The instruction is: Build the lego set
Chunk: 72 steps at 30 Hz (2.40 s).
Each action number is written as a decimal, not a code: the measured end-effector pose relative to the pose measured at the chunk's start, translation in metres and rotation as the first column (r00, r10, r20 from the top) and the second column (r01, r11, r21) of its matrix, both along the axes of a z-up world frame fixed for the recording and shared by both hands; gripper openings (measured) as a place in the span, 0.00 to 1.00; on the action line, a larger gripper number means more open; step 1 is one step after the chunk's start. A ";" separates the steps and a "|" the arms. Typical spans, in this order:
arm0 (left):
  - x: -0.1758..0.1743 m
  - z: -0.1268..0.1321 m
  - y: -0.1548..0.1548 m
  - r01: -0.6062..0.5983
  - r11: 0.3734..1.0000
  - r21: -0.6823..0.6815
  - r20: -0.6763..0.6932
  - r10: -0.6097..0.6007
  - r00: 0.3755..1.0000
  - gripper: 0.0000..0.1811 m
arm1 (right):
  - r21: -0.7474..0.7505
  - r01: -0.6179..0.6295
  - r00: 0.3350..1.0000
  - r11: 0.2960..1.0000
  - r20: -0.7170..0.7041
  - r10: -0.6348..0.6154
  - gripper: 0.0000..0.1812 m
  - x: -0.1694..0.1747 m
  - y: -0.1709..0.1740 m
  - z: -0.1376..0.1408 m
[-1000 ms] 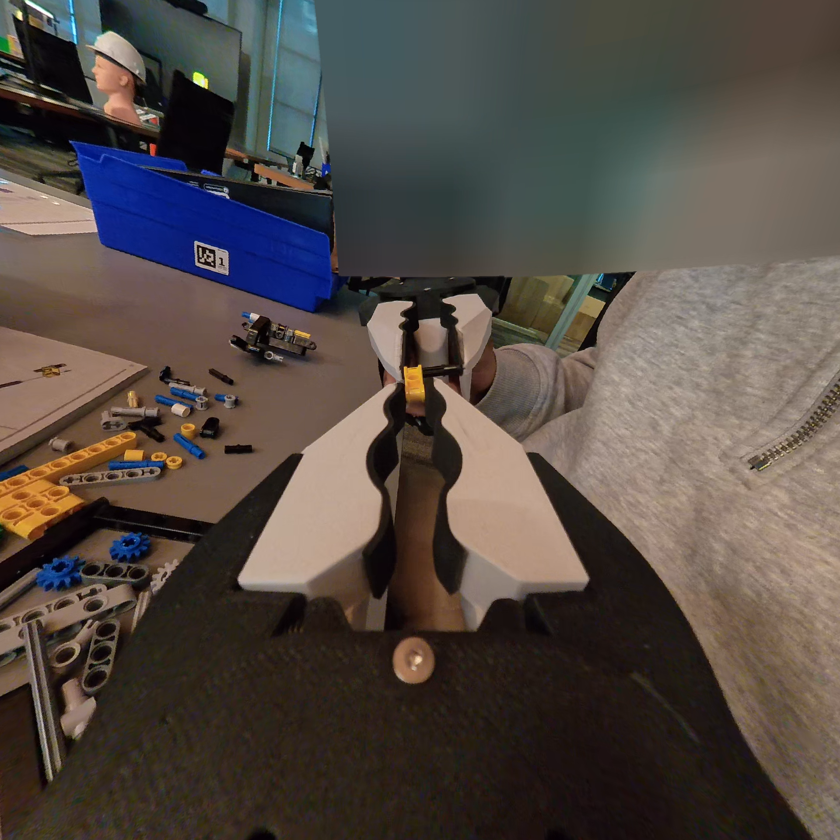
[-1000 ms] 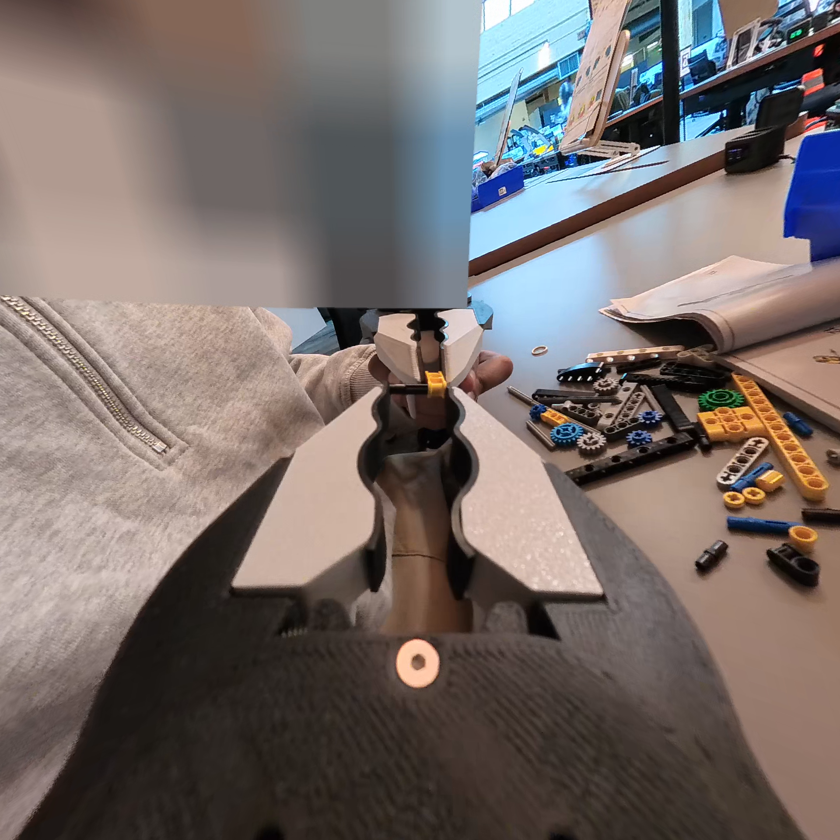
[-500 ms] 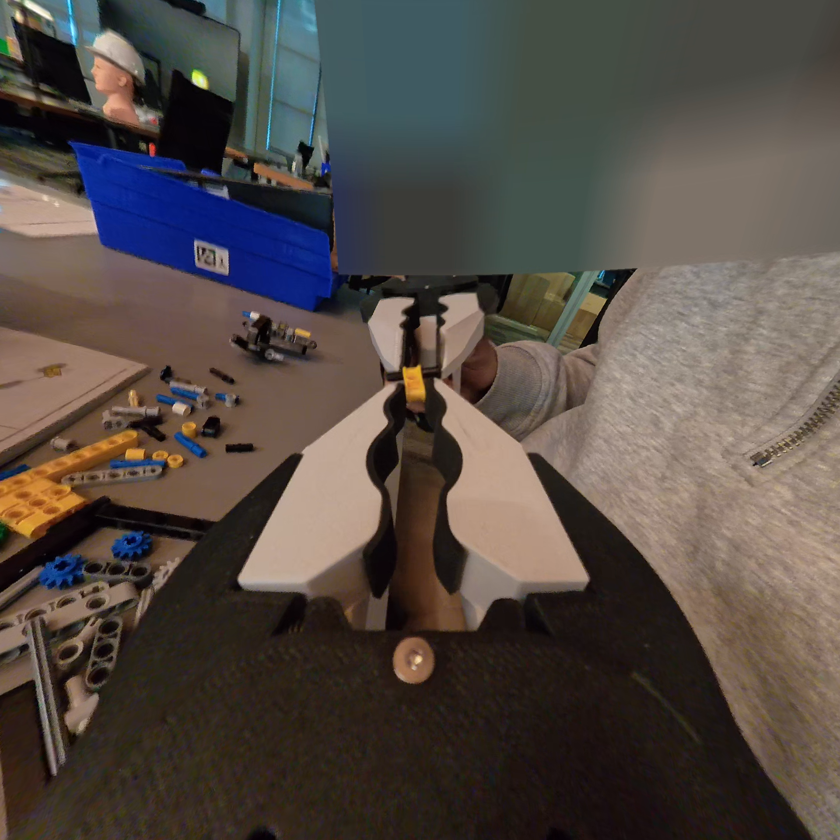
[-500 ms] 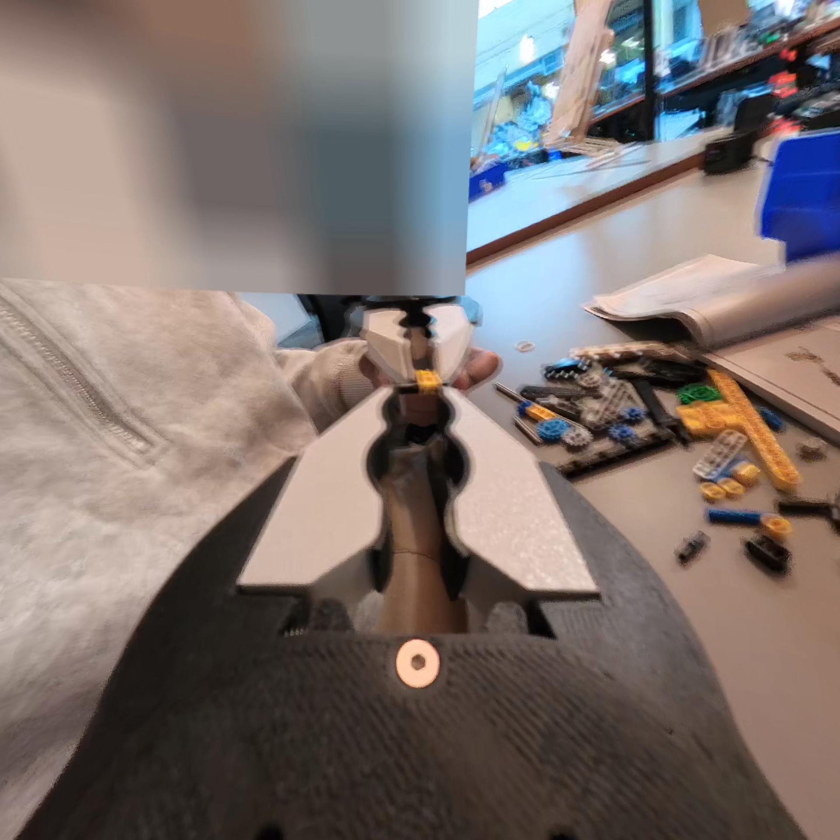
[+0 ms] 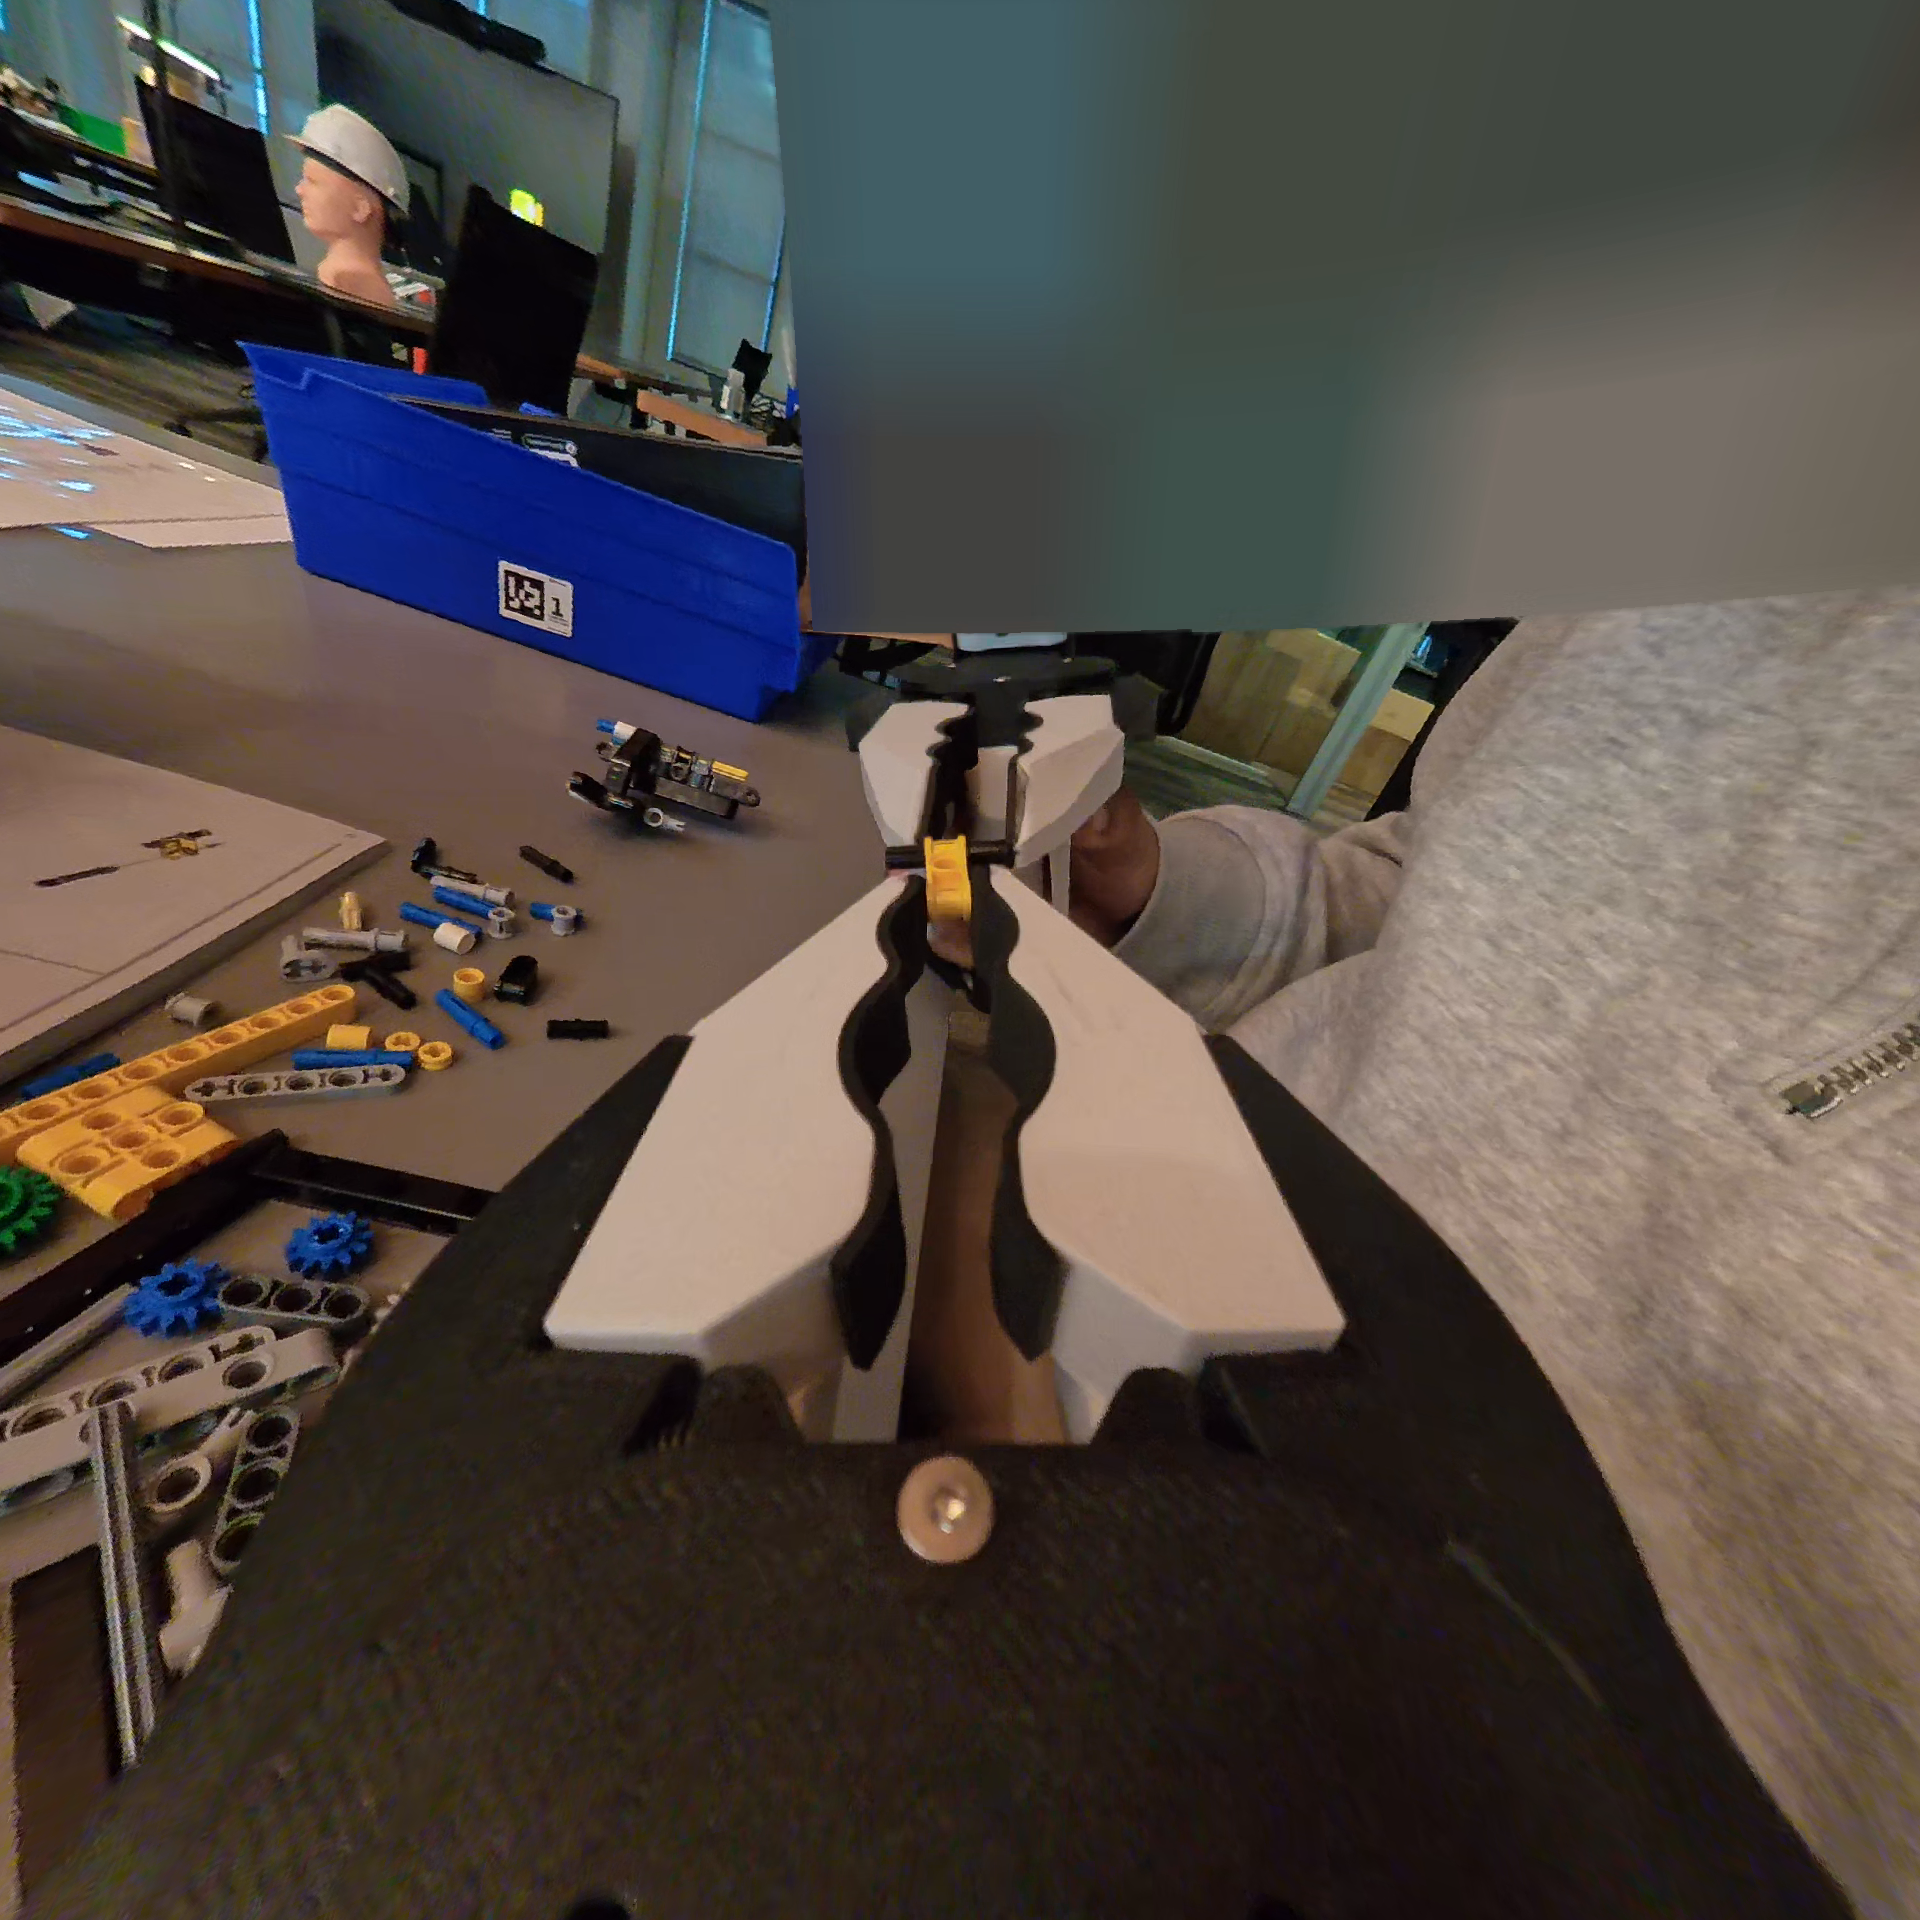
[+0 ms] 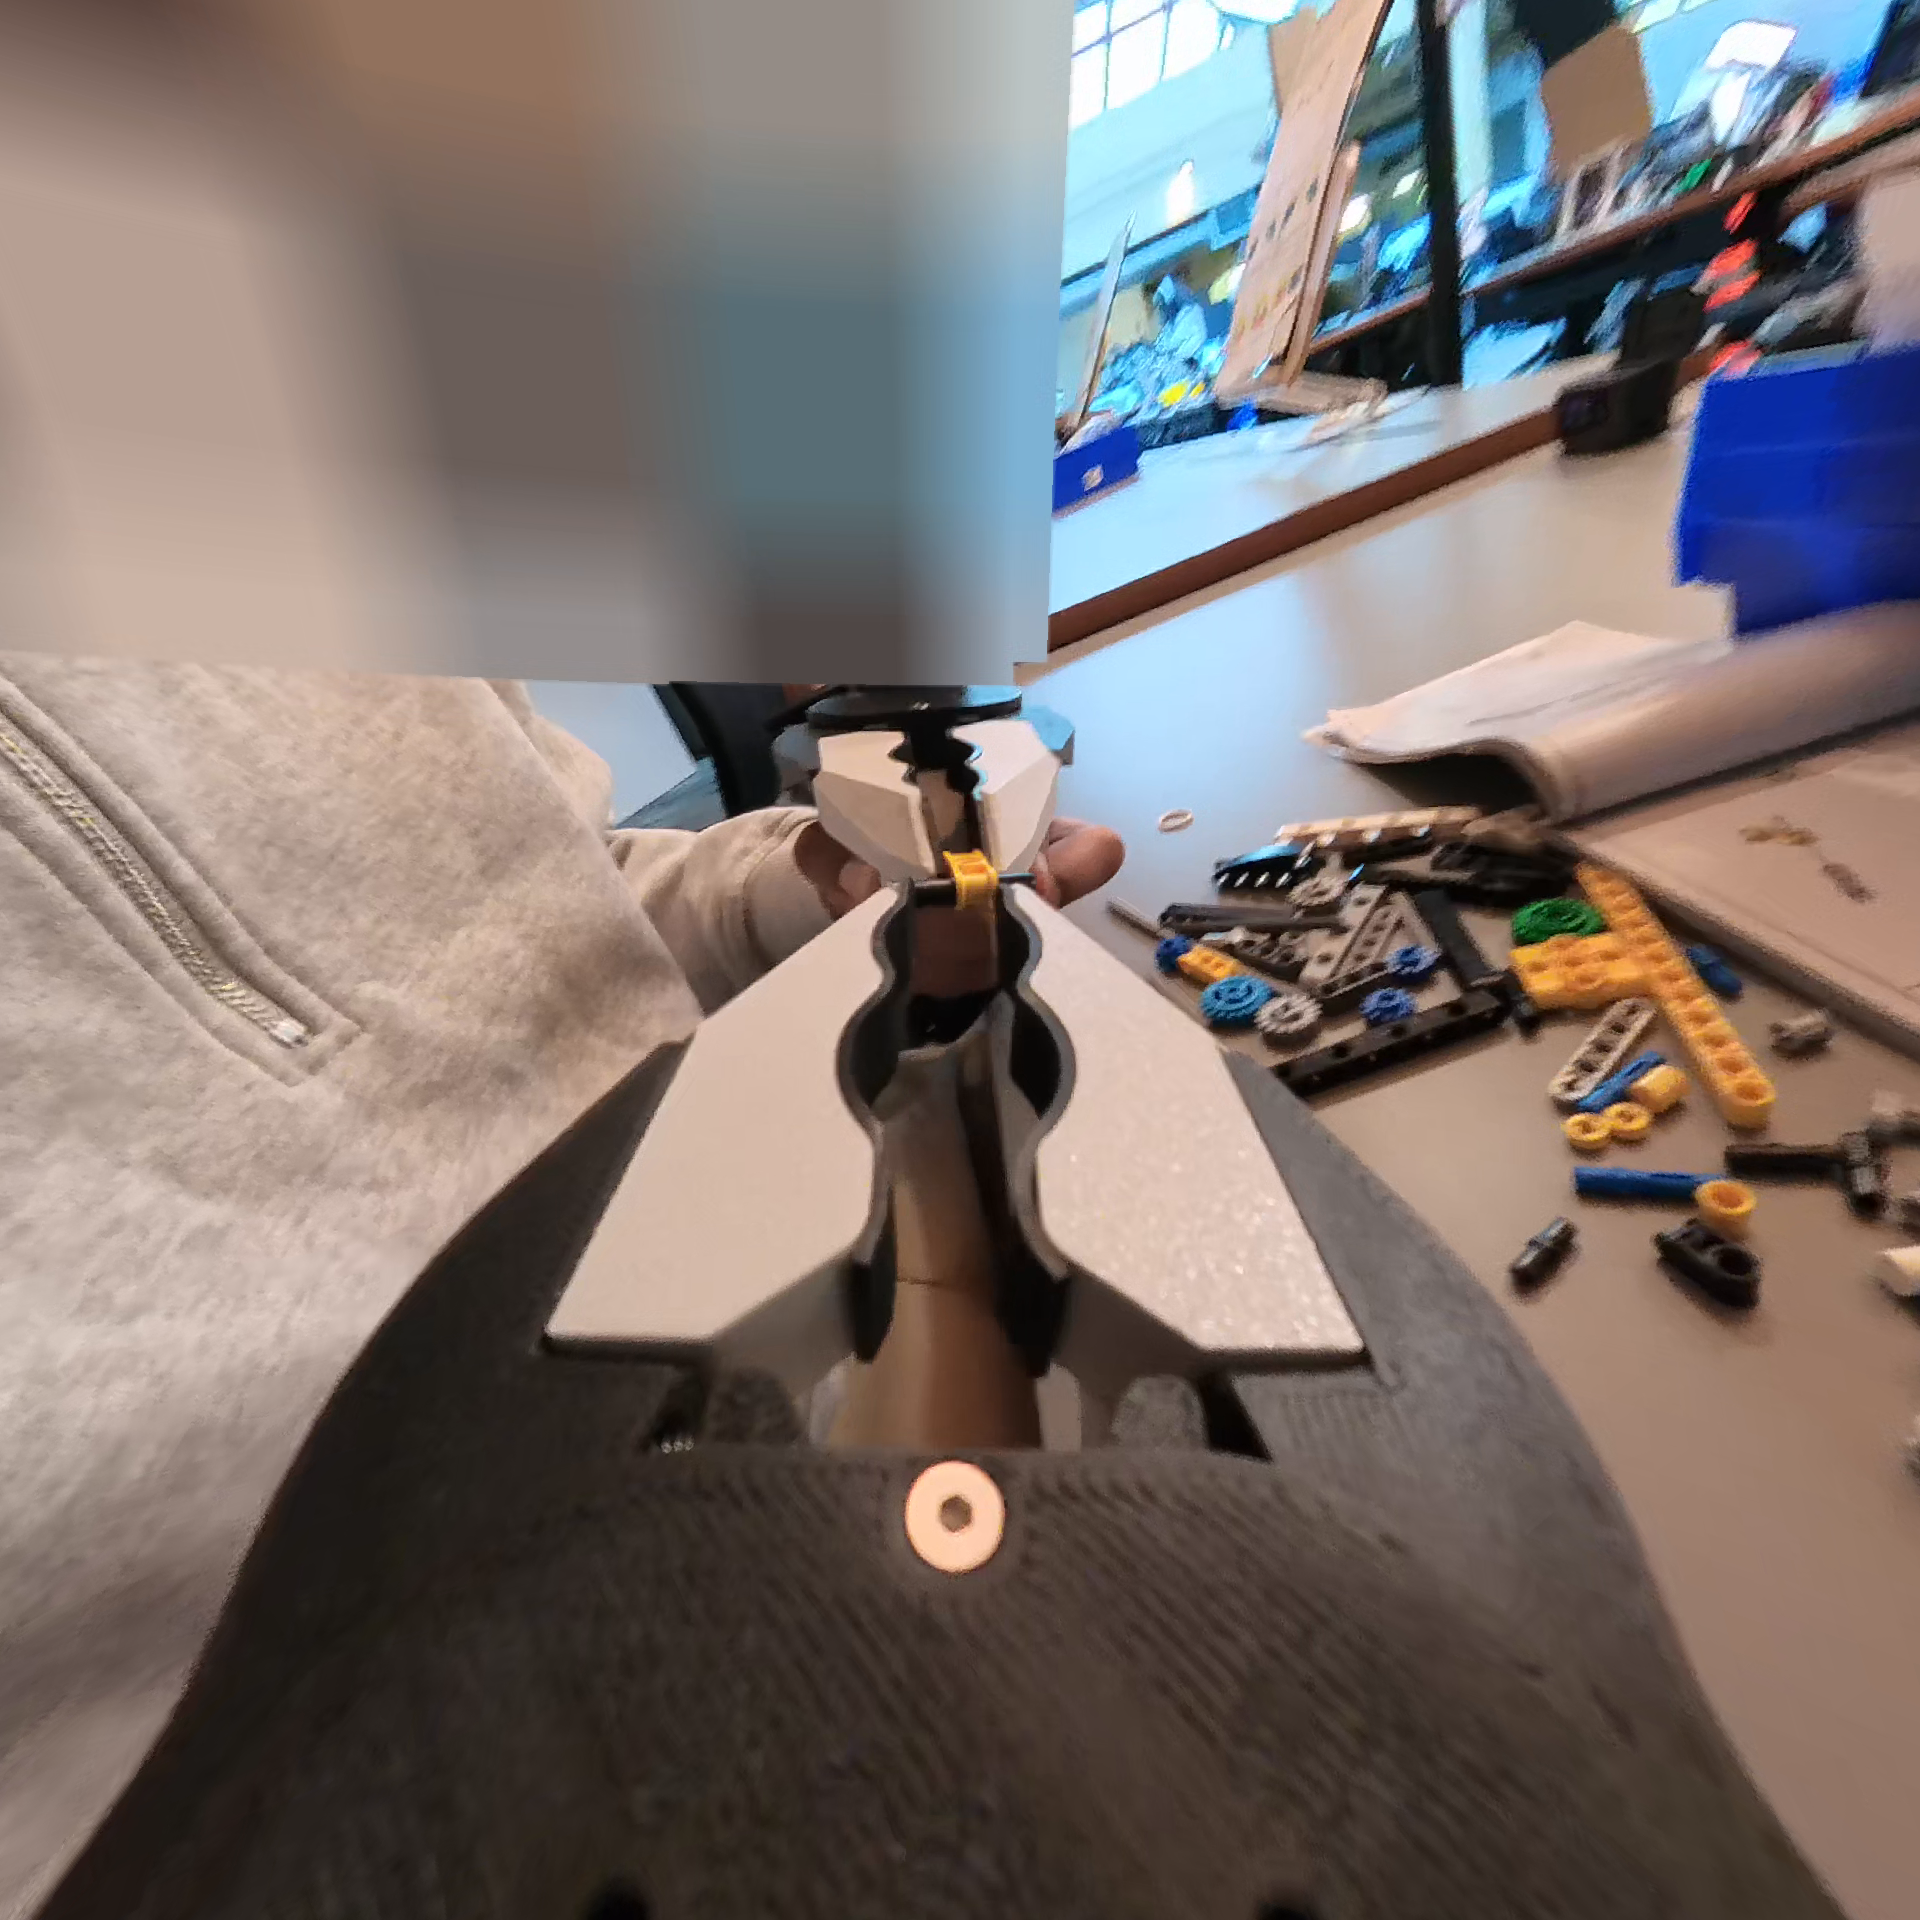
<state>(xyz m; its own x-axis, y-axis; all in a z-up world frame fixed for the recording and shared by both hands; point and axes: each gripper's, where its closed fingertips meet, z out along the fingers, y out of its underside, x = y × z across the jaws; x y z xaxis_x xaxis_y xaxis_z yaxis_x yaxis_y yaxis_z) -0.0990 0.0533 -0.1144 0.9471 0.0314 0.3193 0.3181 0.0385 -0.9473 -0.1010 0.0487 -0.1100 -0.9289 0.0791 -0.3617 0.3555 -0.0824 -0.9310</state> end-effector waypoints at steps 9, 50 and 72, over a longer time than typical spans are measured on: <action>-0.016 0.000 -0.005 -0.090 0.996 0.004 0.024 0.090 0.996 0.04 | -0.111 0.124 0.991 0.986 0.064 -0.117 0.16 -0.023 0.018 0.011; -0.034 -0.001 -0.009 -0.179 0.984 0.012 0.077 0.178 0.981 0.04 | 0.135 0.123 0.990 0.983 0.048 -0.130 0.13 -0.023 -0.003 -0.026; -0.038 -0.001 -0.011 -0.200 0.980 0.016 0.101 0.197 0.975 0.04 | 0.141 0.121 0.991 0.983 0.042 -0.128 0.13 -0.021 -0.004 -0.026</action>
<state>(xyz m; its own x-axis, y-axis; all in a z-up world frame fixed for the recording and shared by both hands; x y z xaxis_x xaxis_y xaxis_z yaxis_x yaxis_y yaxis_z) -0.1374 0.0425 -0.1159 0.8868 0.2062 0.4136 0.3929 0.1348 -0.9096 -0.1221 0.0449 -0.1355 -0.8896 0.2450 -0.3856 0.3974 -0.0014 -0.9177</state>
